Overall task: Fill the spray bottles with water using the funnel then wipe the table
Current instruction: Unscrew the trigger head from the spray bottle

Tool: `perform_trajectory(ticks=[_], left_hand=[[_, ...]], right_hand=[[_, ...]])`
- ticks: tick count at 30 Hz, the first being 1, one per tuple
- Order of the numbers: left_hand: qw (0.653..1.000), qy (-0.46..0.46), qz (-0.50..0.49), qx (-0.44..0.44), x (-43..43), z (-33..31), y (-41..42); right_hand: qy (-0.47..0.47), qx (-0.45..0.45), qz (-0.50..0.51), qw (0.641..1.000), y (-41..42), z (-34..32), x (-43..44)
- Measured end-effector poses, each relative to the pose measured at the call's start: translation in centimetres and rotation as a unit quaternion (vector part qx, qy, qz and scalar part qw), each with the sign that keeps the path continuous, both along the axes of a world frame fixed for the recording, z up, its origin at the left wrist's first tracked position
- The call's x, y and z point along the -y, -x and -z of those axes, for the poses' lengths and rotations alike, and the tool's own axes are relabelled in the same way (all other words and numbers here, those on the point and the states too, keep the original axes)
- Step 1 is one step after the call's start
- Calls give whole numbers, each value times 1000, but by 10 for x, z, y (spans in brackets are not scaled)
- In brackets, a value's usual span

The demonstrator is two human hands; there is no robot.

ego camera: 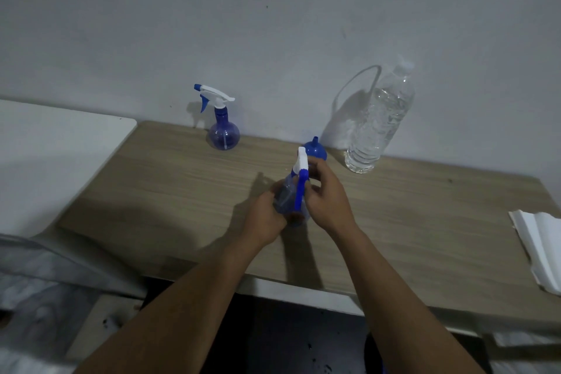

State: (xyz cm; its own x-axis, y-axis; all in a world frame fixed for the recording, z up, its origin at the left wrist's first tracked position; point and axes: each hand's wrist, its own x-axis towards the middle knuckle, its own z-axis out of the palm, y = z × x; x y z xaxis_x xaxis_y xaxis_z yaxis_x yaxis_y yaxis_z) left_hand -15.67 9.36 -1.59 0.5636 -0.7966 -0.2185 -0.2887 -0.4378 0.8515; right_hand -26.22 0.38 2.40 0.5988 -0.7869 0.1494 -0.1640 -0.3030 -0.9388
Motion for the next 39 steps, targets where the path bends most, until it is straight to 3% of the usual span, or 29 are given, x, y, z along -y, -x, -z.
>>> perform_trajectory(ticks=[14,23,29,33,39], left_hand=[[1000,9,25,-8,1,-3,-7],[999,16,29,-13,-3,-13,-3],[999,11,42,-11,-5,-29,0],[998,10,27,-55,0,-20,-4],[987,55,-17,-152,2,-19,0]], right_hand=[[0,-43,80,996,-6,4,-6],[-10,-31,71,997,-5,-4,-9],[43,-52,62,996,-5,3,-3],[51,-38,70,996,-6,2,-5],[-12,-13,82,996,-8,0,-7]])
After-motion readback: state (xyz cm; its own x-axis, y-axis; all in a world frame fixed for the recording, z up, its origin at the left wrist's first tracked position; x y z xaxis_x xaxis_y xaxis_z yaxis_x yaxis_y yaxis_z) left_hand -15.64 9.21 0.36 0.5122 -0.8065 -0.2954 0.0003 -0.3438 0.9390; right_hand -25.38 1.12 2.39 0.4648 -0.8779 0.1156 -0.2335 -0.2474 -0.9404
